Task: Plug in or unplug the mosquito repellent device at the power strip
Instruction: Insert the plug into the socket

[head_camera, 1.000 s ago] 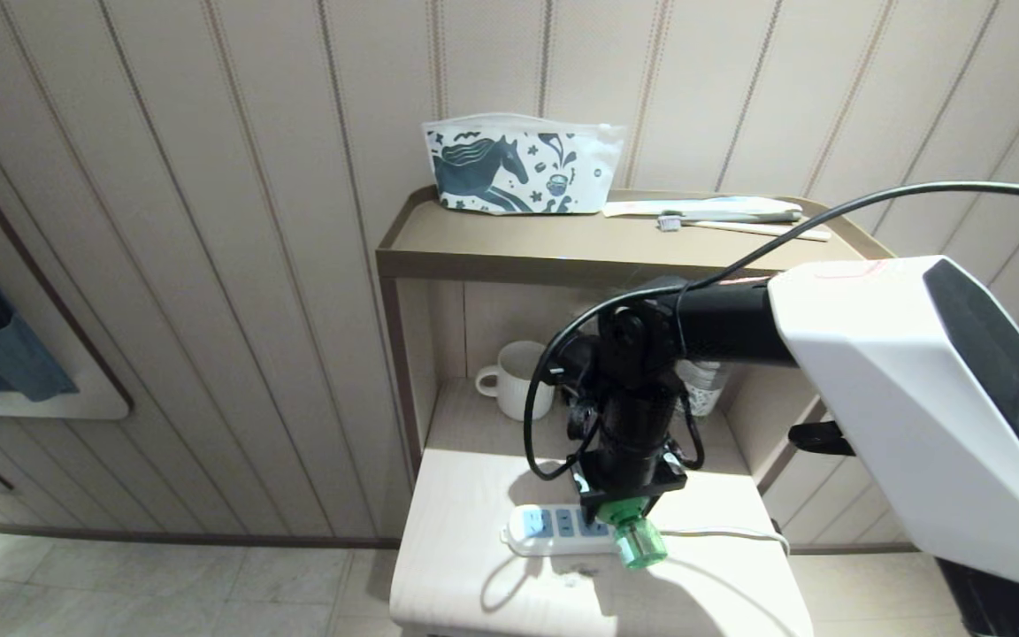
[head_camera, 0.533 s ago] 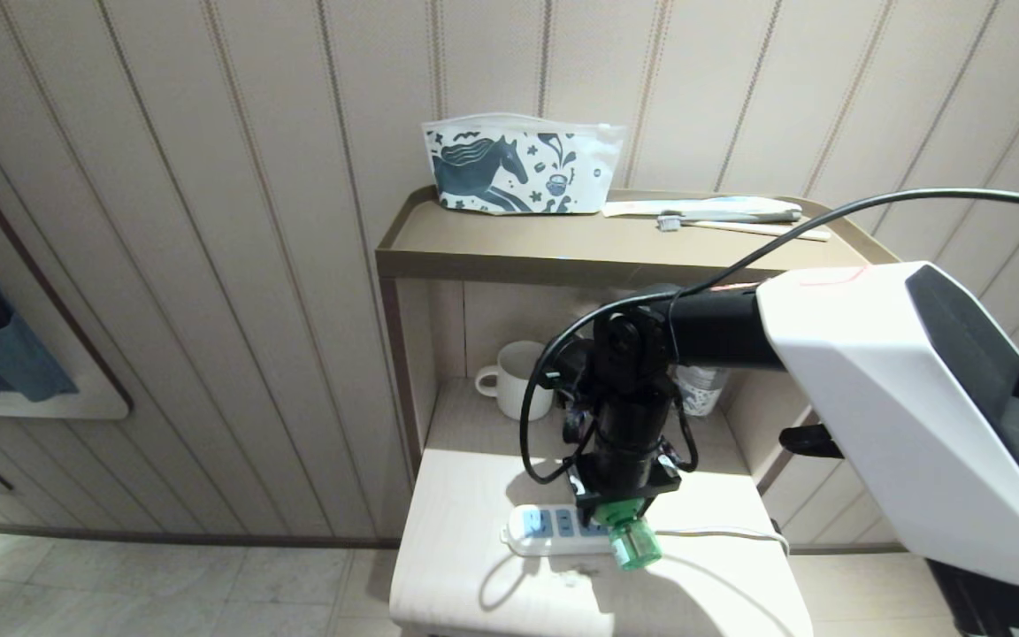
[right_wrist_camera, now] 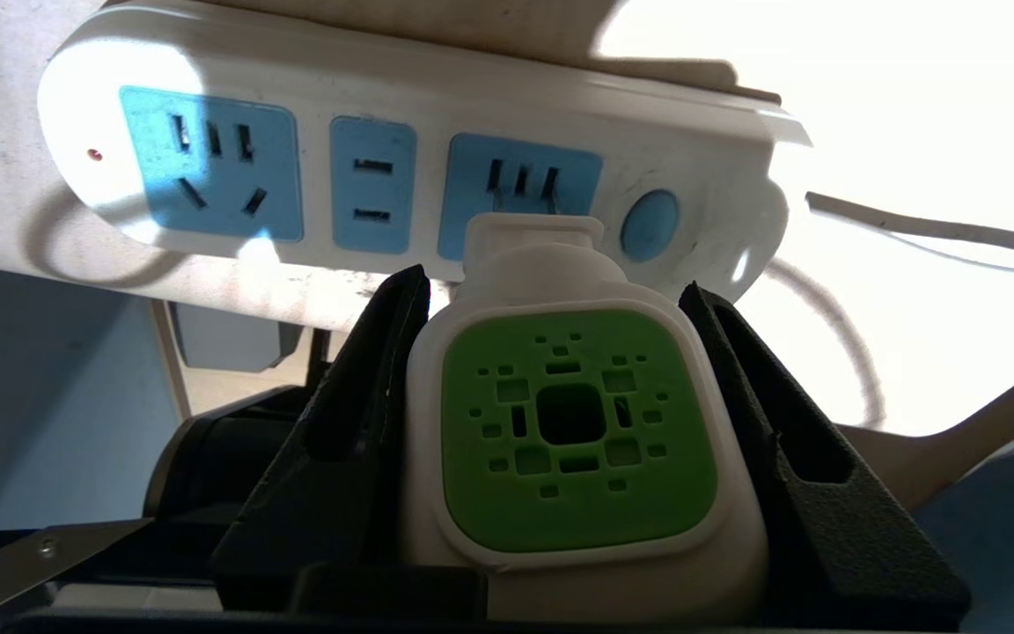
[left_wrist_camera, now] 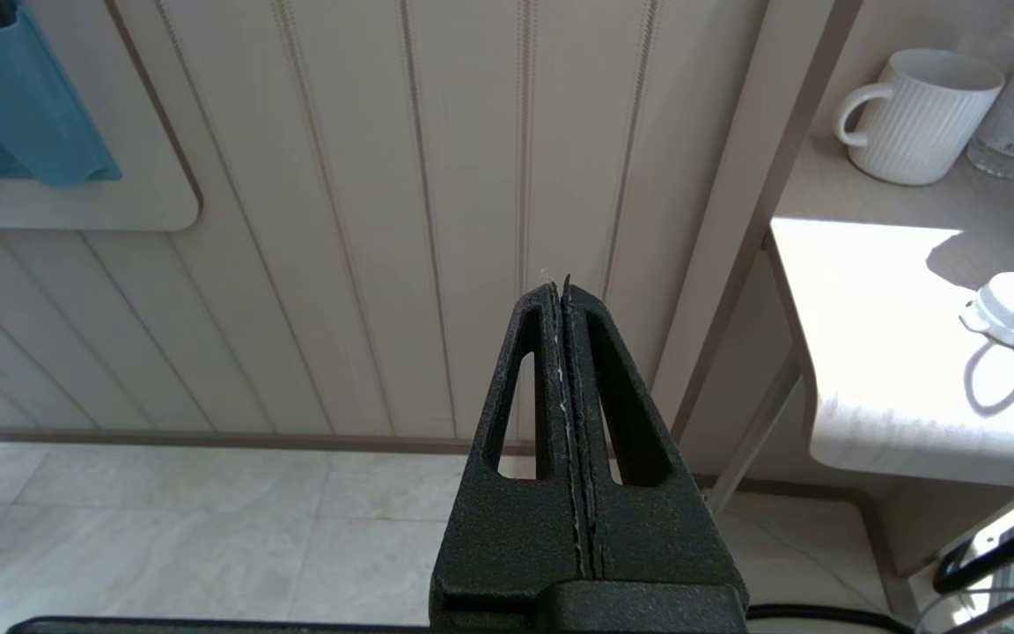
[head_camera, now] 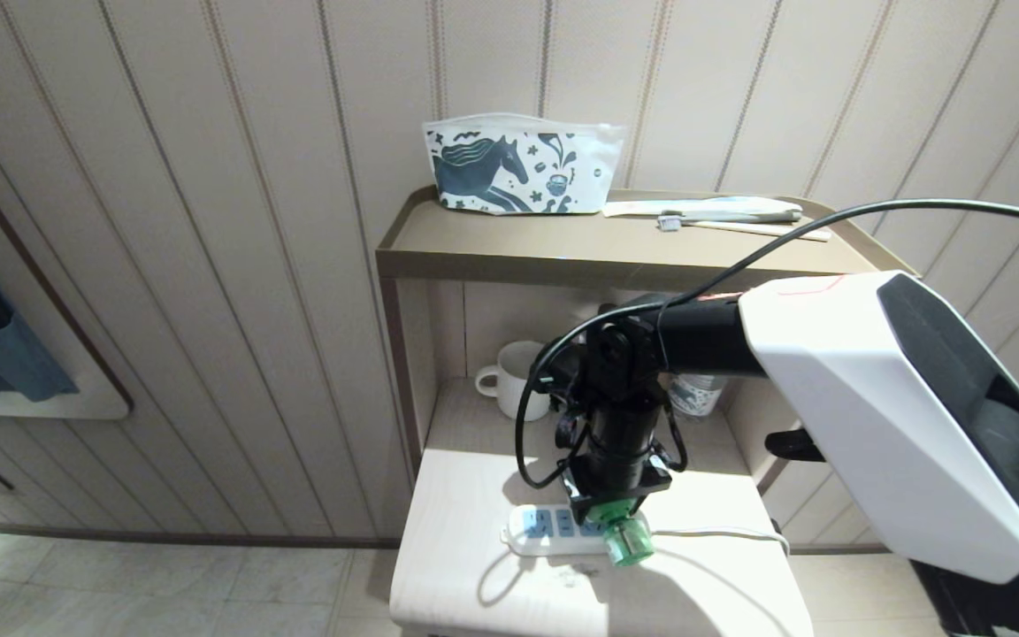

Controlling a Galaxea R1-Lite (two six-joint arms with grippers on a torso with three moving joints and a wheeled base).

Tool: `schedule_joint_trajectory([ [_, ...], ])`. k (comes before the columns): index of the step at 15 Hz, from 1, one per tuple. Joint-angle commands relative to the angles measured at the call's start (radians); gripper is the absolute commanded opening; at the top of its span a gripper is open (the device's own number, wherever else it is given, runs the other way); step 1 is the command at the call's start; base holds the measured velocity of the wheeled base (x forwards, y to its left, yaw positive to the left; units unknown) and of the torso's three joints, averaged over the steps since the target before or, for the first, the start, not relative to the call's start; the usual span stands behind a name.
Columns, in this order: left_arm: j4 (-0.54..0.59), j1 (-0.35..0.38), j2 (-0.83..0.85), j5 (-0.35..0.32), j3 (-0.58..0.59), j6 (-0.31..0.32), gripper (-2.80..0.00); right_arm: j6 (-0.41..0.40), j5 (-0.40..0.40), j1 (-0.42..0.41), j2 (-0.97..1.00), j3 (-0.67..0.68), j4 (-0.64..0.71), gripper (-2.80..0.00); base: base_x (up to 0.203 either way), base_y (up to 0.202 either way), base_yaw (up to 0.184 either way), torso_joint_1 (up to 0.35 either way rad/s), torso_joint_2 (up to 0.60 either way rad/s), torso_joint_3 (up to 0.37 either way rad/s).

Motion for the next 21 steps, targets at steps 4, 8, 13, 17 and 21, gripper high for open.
schedule_joint_trajectory([
  [4,0.000,0.000,0.001,0.001,0.000,0.000,-2.80,-0.012,-0.002,-0.005,0.004,0.000,-0.014,-2.80,0.000,0.000,0.000,0.000,0.00,0.000],
  [8,0.000,0.000,0.000,-0.001,0.000,0.000,-2.80,-0.011,0.001,0.004,0.007,0.000,-0.012,-2.80,0.000,0.000,0.000,0.000,0.00,0.000],
  [13,0.000,0.000,0.001,-0.001,0.000,0.000,-2.80,0.003,0.003,0.006,0.013,0.000,-0.006,-2.80,0.000,0.000,0.000,0.000,0.00,0.000],
  [17,0.000,0.000,0.001,-0.001,0.000,0.000,-2.80,0.043,0.001,0.006,0.040,0.000,-0.009,-2.80,0.000,0.000,0.000,0.000,0.00,0.000],
  [21,0.000,0.000,0.001,-0.001,0.000,0.000,-2.80,0.077,0.001,0.004,0.052,0.000,-0.011,-2.80,0.000,0.000,0.000,0.000,0.00,0.000],
])
